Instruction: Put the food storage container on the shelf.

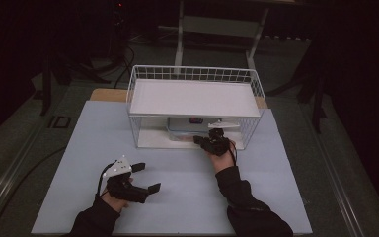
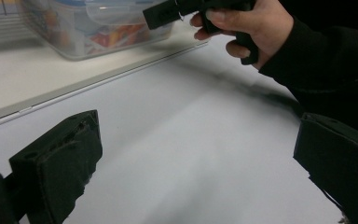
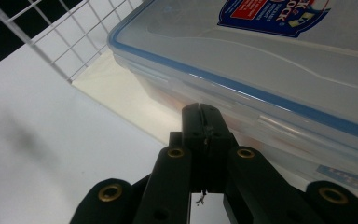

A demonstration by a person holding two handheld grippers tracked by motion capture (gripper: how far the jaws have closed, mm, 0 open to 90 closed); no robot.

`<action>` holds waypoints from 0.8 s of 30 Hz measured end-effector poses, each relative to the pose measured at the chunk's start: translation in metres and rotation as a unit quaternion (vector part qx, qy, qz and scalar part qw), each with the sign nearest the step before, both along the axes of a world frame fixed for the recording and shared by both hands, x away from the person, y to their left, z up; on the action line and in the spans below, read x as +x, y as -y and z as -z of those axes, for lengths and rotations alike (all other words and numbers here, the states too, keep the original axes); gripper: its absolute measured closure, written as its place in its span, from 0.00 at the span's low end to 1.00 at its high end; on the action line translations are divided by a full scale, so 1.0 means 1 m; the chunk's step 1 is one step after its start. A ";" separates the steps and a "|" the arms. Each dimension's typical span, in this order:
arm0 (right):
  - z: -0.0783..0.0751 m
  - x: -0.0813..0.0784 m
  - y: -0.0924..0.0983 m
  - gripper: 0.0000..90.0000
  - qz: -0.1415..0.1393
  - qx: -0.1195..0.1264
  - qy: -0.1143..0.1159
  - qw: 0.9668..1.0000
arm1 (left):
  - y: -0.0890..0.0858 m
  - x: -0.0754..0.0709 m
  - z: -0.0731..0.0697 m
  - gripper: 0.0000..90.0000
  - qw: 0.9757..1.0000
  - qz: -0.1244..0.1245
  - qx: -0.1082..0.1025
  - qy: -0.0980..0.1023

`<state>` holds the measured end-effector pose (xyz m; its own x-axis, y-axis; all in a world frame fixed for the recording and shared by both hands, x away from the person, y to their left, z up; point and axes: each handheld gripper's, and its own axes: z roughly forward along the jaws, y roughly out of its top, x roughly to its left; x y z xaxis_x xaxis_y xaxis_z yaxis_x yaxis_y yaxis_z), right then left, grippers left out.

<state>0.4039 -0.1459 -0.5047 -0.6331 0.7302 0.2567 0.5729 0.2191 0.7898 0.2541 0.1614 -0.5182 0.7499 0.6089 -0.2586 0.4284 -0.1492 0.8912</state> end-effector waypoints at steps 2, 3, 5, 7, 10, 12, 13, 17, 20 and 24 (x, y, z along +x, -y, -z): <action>0.000 0.003 0.001 1.00 0.004 0.002 0.002 1.000 | -0.001 0.000 0.000 0.01 1.000 -0.001 0.000 -0.002; 0.000 0.004 0.001 1.00 0.002 0.003 0.005 1.000 | -0.001 0.000 0.000 0.01 1.000 -0.002 -0.002 -0.003; 0.000 0.004 0.001 1.00 0.002 0.000 0.005 1.000 | -0.002 0.001 0.000 0.01 1.000 -0.001 -0.004 -0.005; -0.001 0.005 0.001 1.00 -0.001 -0.004 0.004 1.000 | -0.002 0.001 0.000 0.01 1.000 -0.002 -0.005 -0.006; -0.002 0.005 0.000 1.00 -0.002 -0.011 0.006 1.000 | 0.000 0.000 0.001 0.01 1.000 0.000 -0.004 -0.007; -0.002 0.005 -0.001 1.00 -0.002 -0.008 0.001 1.000 | 0.000 0.000 0.001 0.01 1.000 0.001 -0.004 -0.007; -0.002 0.004 -0.001 1.00 -0.001 -0.003 -0.001 1.000 | 0.000 0.000 0.000 0.01 1.000 0.001 -0.004 -0.007; -0.004 -0.003 -0.004 0.96 -0.017 -0.002 0.006 1.000 | 0.001 0.000 0.000 0.01 1.000 -0.001 -0.003 -0.006; -0.005 -0.011 -0.004 0.85 -0.022 0.000 0.014 1.000 | 0.000 0.001 0.000 0.01 1.000 -0.001 -0.007 -0.009; -0.004 -0.023 -0.005 0.62 -0.031 -0.004 0.028 0.999 | 0.000 0.000 0.000 0.01 1.000 -0.001 -0.006 -0.008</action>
<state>0.3813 -0.1407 -0.5003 -0.6902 0.6912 0.2139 0.5132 0.2593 0.8182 0.2544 0.1611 -0.5180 0.7442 0.6070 -0.2788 0.4437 -0.1372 0.8856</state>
